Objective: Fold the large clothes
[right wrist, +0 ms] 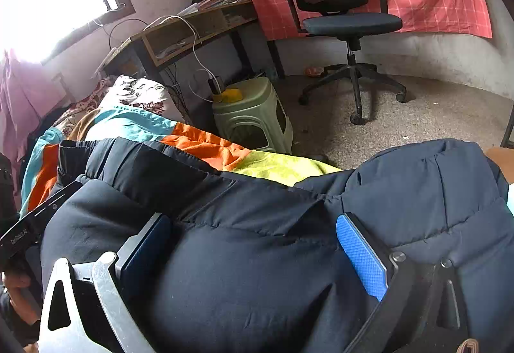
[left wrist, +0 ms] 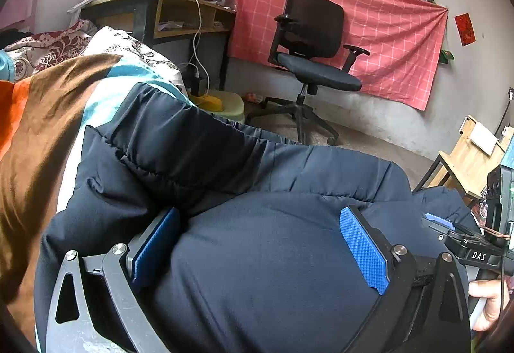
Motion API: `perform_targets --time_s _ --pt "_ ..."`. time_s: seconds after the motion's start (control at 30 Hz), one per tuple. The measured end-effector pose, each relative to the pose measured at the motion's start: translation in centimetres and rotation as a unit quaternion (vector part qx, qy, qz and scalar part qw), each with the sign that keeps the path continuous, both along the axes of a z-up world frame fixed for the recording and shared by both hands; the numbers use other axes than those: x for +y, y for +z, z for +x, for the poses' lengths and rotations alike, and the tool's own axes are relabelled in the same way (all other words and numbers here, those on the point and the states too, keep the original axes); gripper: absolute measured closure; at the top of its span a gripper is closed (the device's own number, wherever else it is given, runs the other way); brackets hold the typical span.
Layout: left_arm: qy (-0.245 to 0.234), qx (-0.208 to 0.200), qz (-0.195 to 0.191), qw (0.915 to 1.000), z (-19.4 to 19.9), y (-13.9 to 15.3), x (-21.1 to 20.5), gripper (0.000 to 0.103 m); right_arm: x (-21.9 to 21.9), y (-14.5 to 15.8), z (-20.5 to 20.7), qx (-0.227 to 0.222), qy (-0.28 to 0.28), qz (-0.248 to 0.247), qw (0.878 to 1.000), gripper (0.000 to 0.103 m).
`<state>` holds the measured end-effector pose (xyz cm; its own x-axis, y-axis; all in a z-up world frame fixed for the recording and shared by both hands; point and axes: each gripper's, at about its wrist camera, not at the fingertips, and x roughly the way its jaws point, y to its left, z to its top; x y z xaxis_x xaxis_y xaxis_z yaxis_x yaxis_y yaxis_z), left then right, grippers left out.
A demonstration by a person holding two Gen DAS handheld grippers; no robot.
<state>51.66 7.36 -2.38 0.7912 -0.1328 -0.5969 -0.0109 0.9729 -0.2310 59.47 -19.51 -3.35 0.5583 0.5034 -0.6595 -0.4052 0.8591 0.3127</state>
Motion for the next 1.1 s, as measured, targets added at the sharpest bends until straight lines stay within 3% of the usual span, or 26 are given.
perform_targets --time_s 0.53,0.63,0.77,0.93,1.1 --pt "-0.035 -0.008 -0.023 0.9991 -1.5 1.4 2.6 0.005 -0.1 0.6 -0.6 0.000 -0.006 -0.013 1.000 0.000" --pt "-0.027 -0.034 -0.016 0.9989 -2.7 2.2 3.9 0.005 0.4 1.2 -0.6 0.002 -0.009 -0.032 0.999 0.000" --pt "-0.003 -0.033 0.019 0.9992 -3.1 2.7 5.5 0.005 0.7 1.6 -0.9 -0.003 -0.017 -0.053 0.998 0.000" --pt "0.039 -0.026 0.029 0.9985 -3.9 2.6 8.7 0.005 0.0 2.4 -1.4 -0.019 -0.055 -0.066 0.996 0.000" --pt "0.057 -0.011 -0.020 0.9981 -5.0 2.3 12.1 0.005 -2.6 4.0 -2.2 -0.049 -0.130 -0.080 0.987 0.000"
